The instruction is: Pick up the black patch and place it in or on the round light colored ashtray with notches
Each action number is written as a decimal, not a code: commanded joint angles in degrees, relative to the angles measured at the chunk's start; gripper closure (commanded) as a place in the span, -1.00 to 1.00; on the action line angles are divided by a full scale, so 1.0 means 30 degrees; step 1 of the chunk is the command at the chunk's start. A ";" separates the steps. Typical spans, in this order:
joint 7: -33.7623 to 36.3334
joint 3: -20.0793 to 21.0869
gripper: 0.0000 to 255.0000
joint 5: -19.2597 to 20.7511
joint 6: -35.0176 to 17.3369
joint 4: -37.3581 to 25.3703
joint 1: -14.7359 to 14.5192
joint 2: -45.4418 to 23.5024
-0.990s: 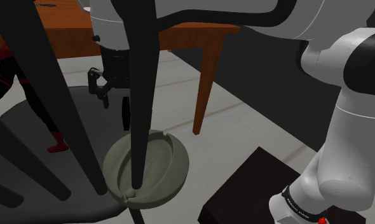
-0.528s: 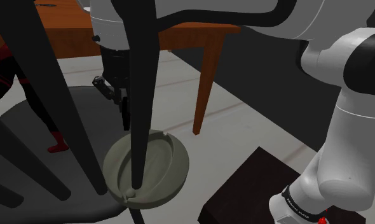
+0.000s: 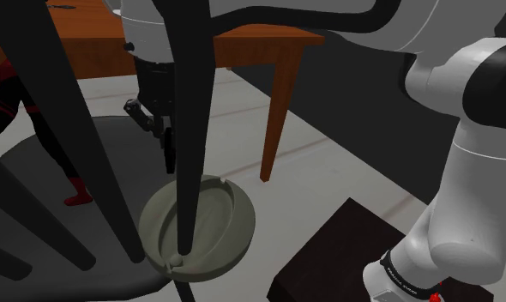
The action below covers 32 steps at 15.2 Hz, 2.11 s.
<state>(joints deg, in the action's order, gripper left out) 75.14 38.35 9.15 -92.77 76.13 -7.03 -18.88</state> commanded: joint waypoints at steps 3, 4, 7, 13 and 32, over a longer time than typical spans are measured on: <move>0.0095 0.0007 1.00 0.0223 0.1136 -0.1456 -0.0344 -0.0361; 0.0120 0.0005 1.00 0.0293 0.1455 -0.1877 -0.0450 -0.0474; 0.0199 -0.0009 1.00 0.0547 0.2455 -0.3244 -0.0824 -0.0877; 0.0361 -0.0108 1.00 0.1305 0.4750 -0.6655 -0.1941 -0.2054; 0.2943 0.1364 1.00 -0.2540 0.4798 -0.1252 -0.1294 0.4494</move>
<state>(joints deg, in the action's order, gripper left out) 84.31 42.58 2.65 -77.36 70.17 -11.58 -6.91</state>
